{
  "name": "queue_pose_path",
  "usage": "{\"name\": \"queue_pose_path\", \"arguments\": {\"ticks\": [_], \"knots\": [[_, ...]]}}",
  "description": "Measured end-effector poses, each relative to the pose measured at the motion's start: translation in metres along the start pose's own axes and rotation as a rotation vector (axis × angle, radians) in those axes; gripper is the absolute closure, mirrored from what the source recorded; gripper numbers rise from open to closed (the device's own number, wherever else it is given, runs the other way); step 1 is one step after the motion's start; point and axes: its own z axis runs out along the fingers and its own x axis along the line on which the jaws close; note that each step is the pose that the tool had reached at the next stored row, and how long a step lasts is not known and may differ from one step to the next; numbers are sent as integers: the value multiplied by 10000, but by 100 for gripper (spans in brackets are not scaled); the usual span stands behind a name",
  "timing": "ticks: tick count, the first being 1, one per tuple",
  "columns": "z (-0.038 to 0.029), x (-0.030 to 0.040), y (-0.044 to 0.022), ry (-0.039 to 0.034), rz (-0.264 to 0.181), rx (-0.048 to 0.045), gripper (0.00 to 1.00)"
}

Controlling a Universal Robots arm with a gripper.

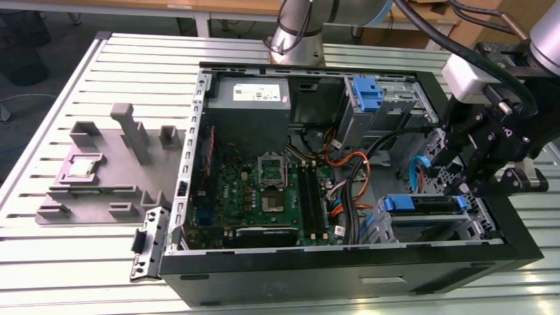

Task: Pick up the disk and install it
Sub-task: 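Insert the first disk wire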

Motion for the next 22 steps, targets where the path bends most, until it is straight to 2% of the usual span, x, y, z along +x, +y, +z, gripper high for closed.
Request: {"name": "queue_pose_path", "arguments": {"ticks": [3, 8, 12, 16, 22], "knots": [[24, -25, 0, 1, -1, 0, 51], [27, -89, 0, 1, 0, 0, 51], [-23, -91, 0, -1, 1, 0, 51], [-21, -91, -1, -3, 0, 0, 51], [21, -89, -1, 13, 3, 0, 51]]}}
